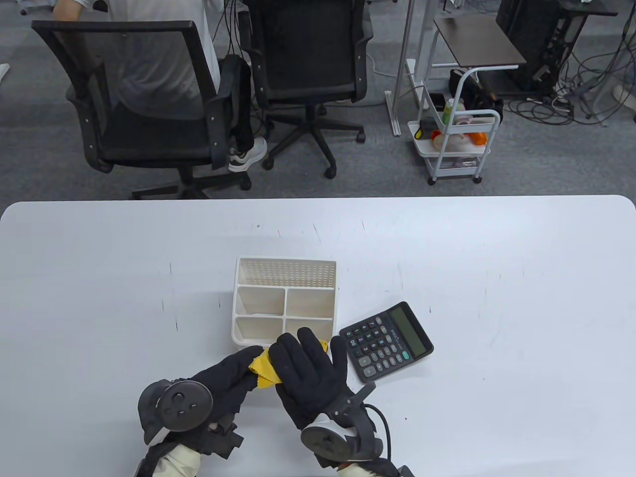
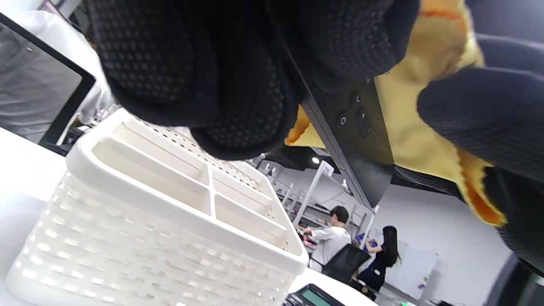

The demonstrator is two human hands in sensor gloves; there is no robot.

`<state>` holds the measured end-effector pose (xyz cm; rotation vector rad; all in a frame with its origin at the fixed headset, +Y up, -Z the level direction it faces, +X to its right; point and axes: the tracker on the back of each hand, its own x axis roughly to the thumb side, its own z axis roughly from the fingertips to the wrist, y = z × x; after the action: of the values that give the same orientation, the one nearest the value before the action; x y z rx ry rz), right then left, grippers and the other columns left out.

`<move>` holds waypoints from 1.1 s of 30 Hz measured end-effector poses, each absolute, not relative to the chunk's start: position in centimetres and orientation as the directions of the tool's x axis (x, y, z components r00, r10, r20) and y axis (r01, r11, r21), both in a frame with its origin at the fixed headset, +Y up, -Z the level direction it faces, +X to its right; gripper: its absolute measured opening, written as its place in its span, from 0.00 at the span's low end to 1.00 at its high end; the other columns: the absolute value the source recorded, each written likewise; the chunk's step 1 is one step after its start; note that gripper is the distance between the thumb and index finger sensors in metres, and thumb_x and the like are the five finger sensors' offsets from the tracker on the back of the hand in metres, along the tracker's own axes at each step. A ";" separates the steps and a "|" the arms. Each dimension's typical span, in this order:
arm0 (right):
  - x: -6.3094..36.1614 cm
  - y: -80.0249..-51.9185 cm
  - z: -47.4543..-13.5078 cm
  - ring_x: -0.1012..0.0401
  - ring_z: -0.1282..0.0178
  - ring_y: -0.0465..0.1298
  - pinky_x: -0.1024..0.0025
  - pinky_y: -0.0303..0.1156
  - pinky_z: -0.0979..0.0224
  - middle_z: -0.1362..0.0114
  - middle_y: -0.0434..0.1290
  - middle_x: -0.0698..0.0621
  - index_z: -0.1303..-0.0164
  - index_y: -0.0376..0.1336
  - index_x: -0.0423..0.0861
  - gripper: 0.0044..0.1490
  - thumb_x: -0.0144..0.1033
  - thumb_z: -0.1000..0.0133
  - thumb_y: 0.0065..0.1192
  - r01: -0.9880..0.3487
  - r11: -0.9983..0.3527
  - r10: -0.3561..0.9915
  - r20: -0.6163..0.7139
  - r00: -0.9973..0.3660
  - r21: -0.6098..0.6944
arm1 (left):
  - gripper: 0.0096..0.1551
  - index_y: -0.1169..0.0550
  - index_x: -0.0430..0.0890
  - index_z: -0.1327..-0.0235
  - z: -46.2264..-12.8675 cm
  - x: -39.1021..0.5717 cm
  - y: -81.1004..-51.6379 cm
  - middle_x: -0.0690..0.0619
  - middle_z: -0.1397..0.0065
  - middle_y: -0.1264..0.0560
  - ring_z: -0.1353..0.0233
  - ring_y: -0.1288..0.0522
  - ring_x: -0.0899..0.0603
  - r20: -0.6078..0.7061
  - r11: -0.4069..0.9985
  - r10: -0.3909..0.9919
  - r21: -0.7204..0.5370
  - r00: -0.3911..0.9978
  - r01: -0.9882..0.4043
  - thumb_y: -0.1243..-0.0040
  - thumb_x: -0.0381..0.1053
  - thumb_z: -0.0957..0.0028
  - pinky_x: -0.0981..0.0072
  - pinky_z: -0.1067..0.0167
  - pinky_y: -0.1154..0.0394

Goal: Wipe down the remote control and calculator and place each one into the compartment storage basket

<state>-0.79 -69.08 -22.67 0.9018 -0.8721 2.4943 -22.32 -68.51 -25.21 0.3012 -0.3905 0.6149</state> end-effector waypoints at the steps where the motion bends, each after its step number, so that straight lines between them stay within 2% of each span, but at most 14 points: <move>1: -0.9 -69.0 -22.5 0.37 0.18 0.57 0.21 0.46 0.32 0.16 0.64 0.39 0.20 0.59 0.41 0.34 0.37 0.37 0.56 -0.492 -0.750 0.084 0.674 -0.734 -0.442 | 0.26 0.22 0.50 0.37 -25.2 -22.6 -68.4 0.50 0.44 0.14 0.57 0.10 0.52 0.430 0.766 0.510 0.165 0.745 -0.621 0.36 0.52 0.51 0.60 0.59 0.13; 7: -0.5 -68.8 -22.5 0.39 0.18 0.57 0.22 0.46 0.31 0.16 0.63 0.40 0.20 0.59 0.42 0.33 0.38 0.37 0.55 -0.473 -0.741 0.056 0.658 -0.751 -0.477 | 0.27 0.22 0.50 0.38 -25.2 -23.9 -68.2 0.50 0.44 0.14 0.57 0.10 0.52 0.428 0.733 0.548 0.167 0.719 -0.659 0.35 0.52 0.51 0.61 0.59 0.13; 13: 0.5 -69.1 -23.3 0.37 0.19 0.58 0.22 0.46 0.32 0.17 0.65 0.38 0.19 0.58 0.40 0.35 0.38 0.36 0.55 -0.514 -0.741 0.188 0.601 -0.777 -0.433 | 0.26 0.22 0.52 0.38 -24.8 -22.7 -67.8 0.50 0.44 0.14 0.57 0.10 0.52 0.499 0.785 0.442 0.187 0.745 -0.591 0.35 0.52 0.52 0.61 0.59 0.13; 16: 0.1 -69.4 -23.4 0.36 0.20 0.59 0.21 0.46 0.32 0.18 0.66 0.37 0.19 0.58 0.39 0.35 0.37 0.36 0.54 -0.533 -0.748 0.212 0.619 -0.757 -0.396 | 0.26 0.22 0.52 0.38 -24.7 -22.2 -67.9 0.50 0.44 0.14 0.57 0.10 0.52 0.485 0.798 0.426 0.196 0.764 -0.570 0.35 0.52 0.51 0.61 0.59 0.13; 24: -0.1 -68.8 -22.7 0.39 0.17 0.57 0.22 0.47 0.31 0.15 0.63 0.40 0.20 0.59 0.42 0.34 0.38 0.37 0.55 -0.499 -0.742 0.104 0.658 -0.746 -0.448 | 0.26 0.22 0.51 0.38 -25.3 -23.9 -68.2 0.51 0.46 0.13 0.58 0.10 0.52 0.403 0.705 0.601 0.140 0.690 -0.695 0.35 0.53 0.51 0.61 0.60 0.12; 33: 1.5 -69.0 -23.6 0.39 0.17 0.55 0.23 0.47 0.31 0.14 0.60 0.39 0.19 0.57 0.41 0.35 0.38 0.36 0.54 -0.511 -0.720 0.178 0.586 -0.790 -0.470 | 0.27 0.24 0.47 0.35 -26.0 -24.6 -68.9 0.49 0.50 0.13 0.61 0.10 0.54 0.314 0.494 0.842 -0.124 0.439 -0.860 0.39 0.55 0.45 0.63 0.63 0.12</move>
<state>1.50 -68.98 -23.57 0.7286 -0.8982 2.4976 -24.62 -68.92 -26.05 0.0574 -0.3565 1.0584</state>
